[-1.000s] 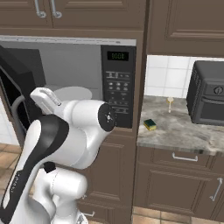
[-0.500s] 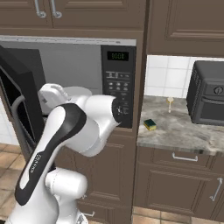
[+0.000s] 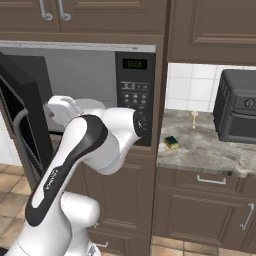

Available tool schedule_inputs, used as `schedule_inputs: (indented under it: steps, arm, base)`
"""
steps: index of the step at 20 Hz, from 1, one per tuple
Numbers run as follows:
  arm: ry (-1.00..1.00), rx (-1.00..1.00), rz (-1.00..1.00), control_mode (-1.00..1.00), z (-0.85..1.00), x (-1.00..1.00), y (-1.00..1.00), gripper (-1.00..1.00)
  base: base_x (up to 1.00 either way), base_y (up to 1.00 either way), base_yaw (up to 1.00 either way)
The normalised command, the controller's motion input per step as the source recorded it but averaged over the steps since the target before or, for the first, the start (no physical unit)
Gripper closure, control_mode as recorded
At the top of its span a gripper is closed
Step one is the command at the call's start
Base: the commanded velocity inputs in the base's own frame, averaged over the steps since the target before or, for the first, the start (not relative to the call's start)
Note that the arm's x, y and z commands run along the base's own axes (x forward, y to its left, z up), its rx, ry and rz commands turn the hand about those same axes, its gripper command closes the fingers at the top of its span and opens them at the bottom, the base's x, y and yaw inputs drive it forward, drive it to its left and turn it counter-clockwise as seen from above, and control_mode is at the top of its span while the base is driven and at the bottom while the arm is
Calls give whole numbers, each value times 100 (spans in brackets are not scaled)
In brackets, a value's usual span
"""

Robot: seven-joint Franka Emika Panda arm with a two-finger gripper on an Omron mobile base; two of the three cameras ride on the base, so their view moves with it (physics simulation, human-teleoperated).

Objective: Place the sponge inside the microwave to prepare for sanitizing.

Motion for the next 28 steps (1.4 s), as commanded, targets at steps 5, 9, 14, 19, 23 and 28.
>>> schedule_inputs:
  steps: [5, 9, 14, 19, 23, 28]
  arm:
    - [-1, 0, 0, -100, -11, 0, 39, -100]
    - [0, 2, 0, -100, -1, -7, 29, -100]
    - [0, 6, 8, -100, 0, -38, 22, -100]
    - [0, 4, 11, -100, -1, -45, 37, -100]
    - [0, 0, 9, -100, -7, -42, 51, -100]
    - [0, 0, 7, -100, -8, -40, 59, -100]
  base:
    - [0, 0, 0]
    - [0, 0, 0]
    - [0, 0, 0]
    - [0, 0, 0]
    - [0, 0, 0]
    - [0, 0, 0]
